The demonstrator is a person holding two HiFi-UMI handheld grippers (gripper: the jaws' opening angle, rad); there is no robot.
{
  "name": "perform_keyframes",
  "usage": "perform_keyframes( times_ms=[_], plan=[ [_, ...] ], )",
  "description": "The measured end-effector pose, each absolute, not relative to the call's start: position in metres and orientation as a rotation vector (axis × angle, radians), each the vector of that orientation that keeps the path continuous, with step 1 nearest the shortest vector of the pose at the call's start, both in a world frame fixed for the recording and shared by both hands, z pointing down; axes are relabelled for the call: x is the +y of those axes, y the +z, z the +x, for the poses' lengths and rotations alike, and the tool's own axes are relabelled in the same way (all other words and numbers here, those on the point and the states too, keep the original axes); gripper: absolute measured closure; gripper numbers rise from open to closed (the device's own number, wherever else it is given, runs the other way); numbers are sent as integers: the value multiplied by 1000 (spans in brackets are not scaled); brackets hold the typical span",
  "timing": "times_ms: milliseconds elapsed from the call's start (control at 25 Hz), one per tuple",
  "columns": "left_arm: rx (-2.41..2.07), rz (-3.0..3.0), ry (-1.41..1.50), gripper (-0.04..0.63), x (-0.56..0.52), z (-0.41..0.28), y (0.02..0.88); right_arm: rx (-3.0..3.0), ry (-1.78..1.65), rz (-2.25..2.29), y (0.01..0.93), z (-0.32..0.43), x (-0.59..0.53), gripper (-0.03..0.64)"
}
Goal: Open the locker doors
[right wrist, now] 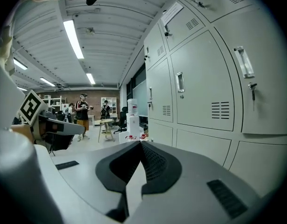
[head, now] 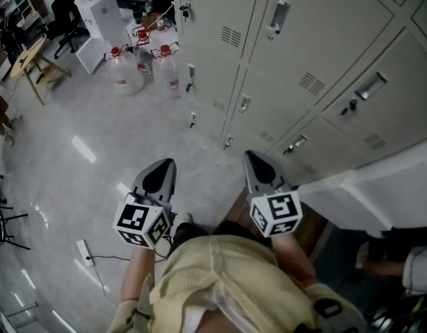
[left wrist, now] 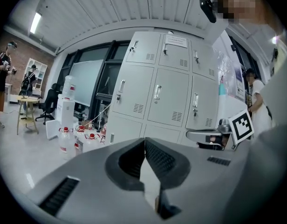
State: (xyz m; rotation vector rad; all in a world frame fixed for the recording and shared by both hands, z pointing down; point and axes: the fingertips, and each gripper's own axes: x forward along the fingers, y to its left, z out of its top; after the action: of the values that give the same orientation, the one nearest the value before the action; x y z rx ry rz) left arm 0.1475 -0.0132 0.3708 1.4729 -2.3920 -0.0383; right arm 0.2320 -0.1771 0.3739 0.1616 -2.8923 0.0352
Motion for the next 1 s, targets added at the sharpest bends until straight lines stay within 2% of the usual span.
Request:
perform_keyframes(
  times_ms=[360,680,1000],
  plan=[
    [-2326,1604,92,589,14,66,412,-2893,63,334,419,153,-154,611],
    [-2269,1635,67,589,31,6,441,-2875,31,380,440,107,-122,611],
    [-2293,1603,53,589,20,-43,460,-2866,57,362,469,58,-137,611]
  ],
)
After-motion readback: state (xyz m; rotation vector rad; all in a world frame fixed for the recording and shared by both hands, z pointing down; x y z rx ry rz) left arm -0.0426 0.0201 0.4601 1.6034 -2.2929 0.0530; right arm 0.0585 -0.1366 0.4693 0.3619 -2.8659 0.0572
